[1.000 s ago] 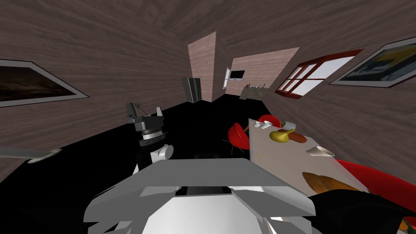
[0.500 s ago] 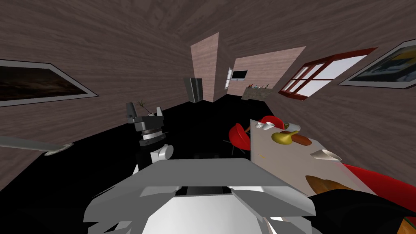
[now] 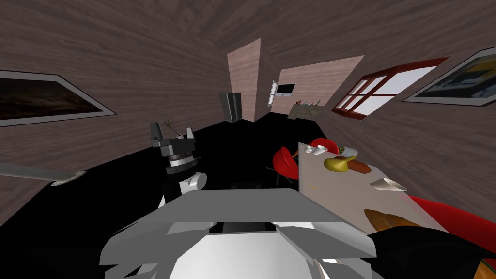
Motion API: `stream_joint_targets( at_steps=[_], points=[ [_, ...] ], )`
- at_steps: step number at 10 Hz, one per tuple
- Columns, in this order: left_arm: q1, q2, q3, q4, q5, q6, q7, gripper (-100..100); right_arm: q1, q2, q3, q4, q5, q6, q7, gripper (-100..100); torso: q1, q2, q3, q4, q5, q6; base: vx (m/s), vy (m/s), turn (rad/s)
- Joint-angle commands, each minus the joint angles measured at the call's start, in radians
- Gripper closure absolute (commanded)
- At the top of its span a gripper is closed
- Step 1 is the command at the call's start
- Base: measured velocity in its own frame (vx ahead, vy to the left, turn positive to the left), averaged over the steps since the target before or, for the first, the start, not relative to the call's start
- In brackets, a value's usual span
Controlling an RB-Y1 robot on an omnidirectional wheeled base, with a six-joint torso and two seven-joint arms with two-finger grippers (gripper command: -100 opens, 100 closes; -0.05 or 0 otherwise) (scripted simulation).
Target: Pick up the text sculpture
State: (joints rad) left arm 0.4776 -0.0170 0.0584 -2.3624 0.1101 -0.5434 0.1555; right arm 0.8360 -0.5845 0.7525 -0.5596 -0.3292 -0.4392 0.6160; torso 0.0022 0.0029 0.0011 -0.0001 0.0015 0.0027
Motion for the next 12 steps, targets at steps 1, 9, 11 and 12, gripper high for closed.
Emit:
stream_joint_targets(
  at_steps=[1,9,11,12],
  points=[
    [0.000,0.000,0.000,0.000,0.000,0.000,0.000,0,0.000,0.000,0.000,0.000,0.000,0.000,0.000,0,0.000,0.000,0.000,0.000,0.000,0.000,0.000,0.000,0.000],
    [0.000,0.000,0.000,0.000,0.000,0.000,0.000,0,-0.045,-0.052,-0.121,-0.005,0.252,-0.034,-0.131,100,-0.006,-0.001,0.001,0.003,-0.003,-0.001,0.039,0.000,-0.158],
    [0.000,0.000,0.000,0.000,0.000,0.000,0.000,0,-0.045,-0.052,-0.121,-0.005,0.294,-0.034,-0.131,100,-0.007,0.003,0.003,0.003,-0.003,0.000,-0.006,-0.001,0.001],
    [0.000,0.000,0.000,0.000,0.000,0.000,0.000,0,-0.066,-0.077,-0.170,-0.012,0.334,-0.052,-0.182,100,-0.007,0.003,0.003,0.003,-0.004,0.000,0.043,0.001,-0.337]
  ],
)
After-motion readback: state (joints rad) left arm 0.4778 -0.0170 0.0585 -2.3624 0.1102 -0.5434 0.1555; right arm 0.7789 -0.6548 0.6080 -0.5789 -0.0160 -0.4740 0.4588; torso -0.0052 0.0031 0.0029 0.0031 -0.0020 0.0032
